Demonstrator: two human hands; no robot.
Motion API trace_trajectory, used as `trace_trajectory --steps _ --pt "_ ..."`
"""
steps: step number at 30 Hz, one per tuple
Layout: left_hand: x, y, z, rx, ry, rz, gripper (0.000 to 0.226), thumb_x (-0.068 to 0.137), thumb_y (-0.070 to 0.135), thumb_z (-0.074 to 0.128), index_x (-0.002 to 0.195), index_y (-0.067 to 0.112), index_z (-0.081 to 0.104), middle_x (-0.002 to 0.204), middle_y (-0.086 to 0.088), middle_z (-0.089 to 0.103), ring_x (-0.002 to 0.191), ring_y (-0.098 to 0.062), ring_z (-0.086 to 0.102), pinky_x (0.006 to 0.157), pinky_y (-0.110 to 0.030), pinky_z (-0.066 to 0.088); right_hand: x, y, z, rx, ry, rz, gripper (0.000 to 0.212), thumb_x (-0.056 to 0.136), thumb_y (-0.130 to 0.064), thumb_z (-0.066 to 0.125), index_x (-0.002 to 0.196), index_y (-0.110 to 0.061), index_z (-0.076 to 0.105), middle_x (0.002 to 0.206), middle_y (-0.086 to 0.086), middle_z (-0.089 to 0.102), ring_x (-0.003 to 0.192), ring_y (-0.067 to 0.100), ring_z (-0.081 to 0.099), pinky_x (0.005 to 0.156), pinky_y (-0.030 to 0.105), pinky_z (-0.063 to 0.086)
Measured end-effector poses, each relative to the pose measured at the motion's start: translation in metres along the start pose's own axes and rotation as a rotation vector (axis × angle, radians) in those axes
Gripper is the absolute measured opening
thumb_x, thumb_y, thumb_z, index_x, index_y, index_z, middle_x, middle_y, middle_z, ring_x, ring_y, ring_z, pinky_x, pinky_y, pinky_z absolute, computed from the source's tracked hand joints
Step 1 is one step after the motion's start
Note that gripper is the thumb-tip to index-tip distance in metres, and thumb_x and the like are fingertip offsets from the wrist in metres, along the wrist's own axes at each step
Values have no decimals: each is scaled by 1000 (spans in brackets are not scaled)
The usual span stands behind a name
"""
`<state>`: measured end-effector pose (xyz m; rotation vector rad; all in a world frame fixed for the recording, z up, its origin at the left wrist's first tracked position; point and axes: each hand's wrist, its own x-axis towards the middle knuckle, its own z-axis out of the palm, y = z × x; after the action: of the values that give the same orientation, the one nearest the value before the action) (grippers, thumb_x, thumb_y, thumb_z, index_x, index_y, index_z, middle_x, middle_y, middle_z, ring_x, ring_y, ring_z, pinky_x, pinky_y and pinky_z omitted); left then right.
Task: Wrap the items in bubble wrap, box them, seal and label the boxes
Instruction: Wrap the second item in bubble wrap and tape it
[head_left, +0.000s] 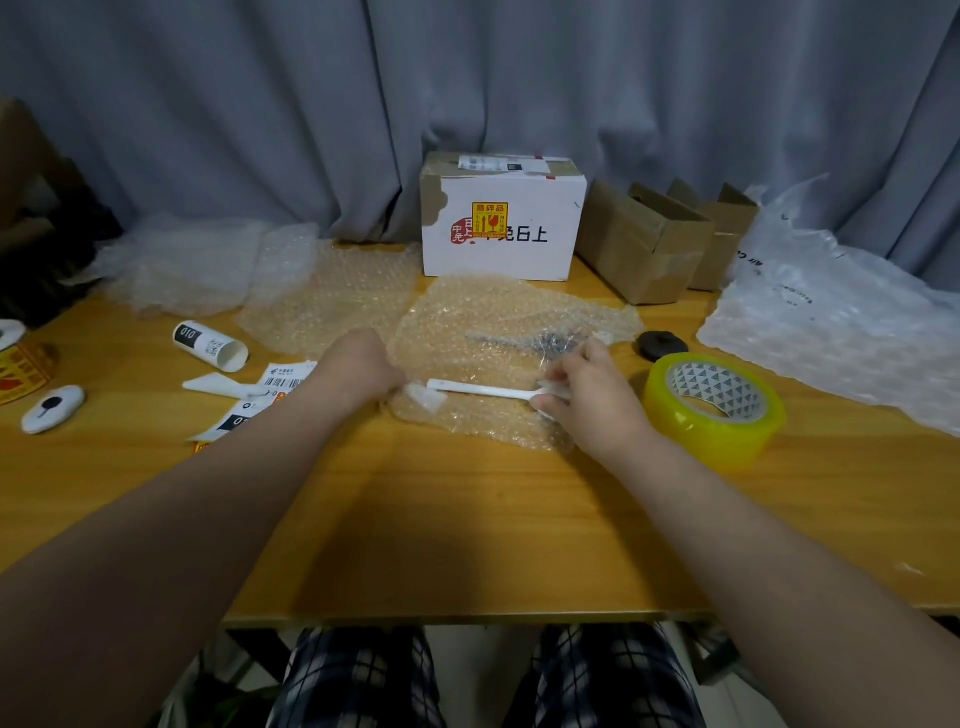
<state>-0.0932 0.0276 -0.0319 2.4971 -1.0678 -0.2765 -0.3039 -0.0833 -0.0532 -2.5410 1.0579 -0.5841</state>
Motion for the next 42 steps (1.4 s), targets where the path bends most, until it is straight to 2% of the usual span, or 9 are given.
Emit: trace_trajectory --steps 4,8,14,19,23,28,32,36,42 --pt "-9 9 1 -175 160 257 18 88 14 60 71 5 61 67 0 55 70 -19 52 61 -27 38 -3 4 3 1 9 -29 32 86 -27 70 112 -9 68 113 -1 50 98 13 45 89 23 39" --pt "-22 21 18 -176 79 380 12 87 12 62 79 6 67 78 -3 66 73 -19 58 67 -32 47 -4 7 3 4 28 2 34 83 -31 71 114 -17 70 112 -2 52 108 17 45 98 32 41" --pt "-23 22 16 -209 -147 358 25 94 26 56 80 9 69 68 3 64 56 -1 55 53 -13 41 -18 10 -6 -150 -70 -188 58 90 -55 51 132 -16 57 113 -3 51 109 16 46 94 29 42" --pt "-29 10 -4 -257 -461 446 19 89 21 64 106 12 65 93 0 67 79 -4 60 67 -6 45 -27 5 -21 -345 -307 -214 96 77 -77 45 150 -17 29 151 0 33 138 20 29 111 32 28" --pt "-31 3 2 -6 -449 555 39 79 27 75 113 17 59 110 11 53 90 5 48 71 4 33 -32 1 -19 -412 -287 -215 72 94 -58 40 150 -15 27 157 3 26 141 23 28 112 32 26" --pt "-32 6 16 69 -167 617 14 92 26 58 98 15 65 98 2 64 88 -11 56 72 -17 43 -30 -6 -11 -401 -153 -215 40 105 -31 29 133 -9 49 136 10 51 123 27 46 99 34 40" --pt "-34 16 25 22 11 558 16 97 24 48 100 12 59 85 1 61 75 -16 53 56 -22 36 -29 3 -7 -125 -58 -133 35 101 -31 42 115 -11 67 120 3 52 106 21 52 88 30 43" --pt "-29 23 37 -57 46 483 16 97 20 45 96 8 56 76 -1 57 69 -18 51 57 -30 32 -20 6 -2 36 23 -45 26 97 -28 54 99 -10 73 101 -5 49 91 15 54 77 32 47" --pt "-14 31 45 -147 8 406 3 93 14 51 94 11 50 102 -6 49 80 -23 53 75 -33 46 -3 10 -3 275 28 41 12 87 -16 68 76 -11 67 92 -1 63 86 17 59 76 31 50"
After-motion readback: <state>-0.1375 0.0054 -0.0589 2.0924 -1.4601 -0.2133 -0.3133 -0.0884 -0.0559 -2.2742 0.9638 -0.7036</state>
